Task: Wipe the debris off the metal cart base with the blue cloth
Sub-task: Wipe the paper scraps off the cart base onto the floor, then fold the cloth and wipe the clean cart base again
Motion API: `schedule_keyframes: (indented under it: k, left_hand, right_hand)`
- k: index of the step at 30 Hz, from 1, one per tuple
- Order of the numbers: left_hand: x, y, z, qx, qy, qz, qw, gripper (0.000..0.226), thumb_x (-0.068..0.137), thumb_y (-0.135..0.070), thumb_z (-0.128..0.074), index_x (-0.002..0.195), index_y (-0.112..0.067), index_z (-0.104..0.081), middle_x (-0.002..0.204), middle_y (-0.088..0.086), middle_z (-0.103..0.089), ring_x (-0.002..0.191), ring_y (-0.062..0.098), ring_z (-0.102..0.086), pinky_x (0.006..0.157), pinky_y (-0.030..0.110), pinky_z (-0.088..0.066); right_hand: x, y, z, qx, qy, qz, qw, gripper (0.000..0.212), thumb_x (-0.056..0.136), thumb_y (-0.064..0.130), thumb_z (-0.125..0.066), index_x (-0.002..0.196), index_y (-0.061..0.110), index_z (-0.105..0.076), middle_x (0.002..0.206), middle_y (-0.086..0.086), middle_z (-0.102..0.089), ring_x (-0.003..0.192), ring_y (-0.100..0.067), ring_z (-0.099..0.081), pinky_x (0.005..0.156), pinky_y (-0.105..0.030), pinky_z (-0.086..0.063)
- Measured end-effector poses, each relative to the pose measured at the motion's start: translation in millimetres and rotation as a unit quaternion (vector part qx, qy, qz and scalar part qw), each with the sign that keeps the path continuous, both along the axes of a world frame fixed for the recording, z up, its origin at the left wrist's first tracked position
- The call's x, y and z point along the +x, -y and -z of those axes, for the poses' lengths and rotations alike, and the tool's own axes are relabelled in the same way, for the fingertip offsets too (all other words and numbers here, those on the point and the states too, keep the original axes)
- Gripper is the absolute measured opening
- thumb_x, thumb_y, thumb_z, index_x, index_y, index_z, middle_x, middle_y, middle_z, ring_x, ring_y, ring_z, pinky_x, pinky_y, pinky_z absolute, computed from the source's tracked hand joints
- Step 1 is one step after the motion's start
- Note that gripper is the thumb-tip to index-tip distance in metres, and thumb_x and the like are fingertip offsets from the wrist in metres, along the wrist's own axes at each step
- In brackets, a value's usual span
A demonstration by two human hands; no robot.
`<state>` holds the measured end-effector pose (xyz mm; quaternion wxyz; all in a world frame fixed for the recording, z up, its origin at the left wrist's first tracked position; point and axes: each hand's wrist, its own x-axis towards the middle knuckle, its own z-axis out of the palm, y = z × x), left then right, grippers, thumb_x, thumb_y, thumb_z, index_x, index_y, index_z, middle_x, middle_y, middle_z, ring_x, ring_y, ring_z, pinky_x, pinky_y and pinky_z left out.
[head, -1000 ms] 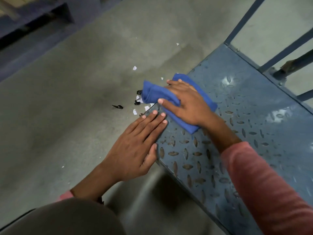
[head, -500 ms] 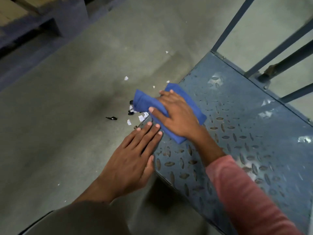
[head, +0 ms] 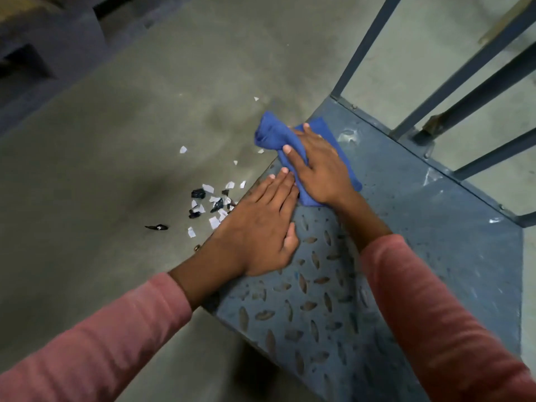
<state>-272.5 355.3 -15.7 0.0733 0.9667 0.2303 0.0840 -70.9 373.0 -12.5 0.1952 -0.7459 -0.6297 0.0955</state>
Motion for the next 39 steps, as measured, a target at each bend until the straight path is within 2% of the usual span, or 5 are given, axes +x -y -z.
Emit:
schedule_keyframes:
  k: [11,22,29,33,39]
  left_hand:
    - [2.0,-6.5,2.1,-0.019,-0.01,0.019,1.0,0.078,0.098,-0.042,-0.03,0.164,-0.001,-0.02,0.173,0.019,-0.014,0.163,0.026,-0.007,0.132,0.046,-0.013]
    - [-10.4,6.8,-6.9,0.073,-0.093,0.037,0.992,0.068,0.098,-0.035,-0.032,0.147,0.006,-0.052,0.151,0.028,-0.052,0.142,0.043,-0.05,0.119,0.055,-0.039]
    - [1.9,-11.7,-57.4,0.155,-0.333,0.123,0.922,0.074,0.109,-0.049,-0.014,0.166,-0.001,-0.005,0.173,0.024,-0.006,0.159,0.036,-0.019,0.127,0.044,-0.024]
    - [38.2,18.7,-91.2,0.213,-0.409,0.124,0.879,0.063,0.107,-0.04,-0.033,0.156,-0.001,-0.037,0.16,0.025,-0.039,0.144,0.036,-0.046,0.116,0.047,-0.042]
    - [67.7,67.1,-74.8,0.023,-0.164,-0.012,0.986,0.071,0.105,-0.053,-0.025,0.16,-0.009,-0.032,0.161,0.02,-0.04,0.146,0.037,-0.042,0.117,0.048,-0.037]
  right_hand:
    - [79.1,-81.0,-3.0,-0.022,0.033,0.104,0.994,0.055,0.1,0.051,-0.031,0.112,0.009,-0.063,0.114,-0.013,-0.064,0.108,-0.031,-0.06,0.098,-0.042,-0.045]
    - [-9.4,19.0,3.5,0.017,-0.006,0.105,0.994,0.057,0.105,0.048,-0.043,0.152,0.015,-0.043,0.154,-0.009,-0.048,0.149,-0.027,-0.034,0.121,-0.038,-0.026]
    - [-35.1,143.4,3.3,-0.005,0.005,0.412,0.911,0.085,0.101,0.069,-0.024,0.161,0.009,-0.018,0.169,-0.009,-0.017,0.157,-0.03,-0.006,0.127,-0.048,-0.005]
    - [-44.9,185.6,0.6,0.011,-0.013,0.459,0.888,0.094,0.097,0.075,-0.025,0.161,0.007,-0.019,0.169,-0.01,-0.016,0.158,-0.028,-0.006,0.128,-0.047,-0.003]
    - [-29.0,215.4,-15.3,0.142,-0.158,0.359,0.909,0.058,0.106,0.043,-0.032,0.156,0.013,-0.037,0.165,-0.003,-0.031,0.156,-0.02,-0.016,0.128,-0.037,-0.007]
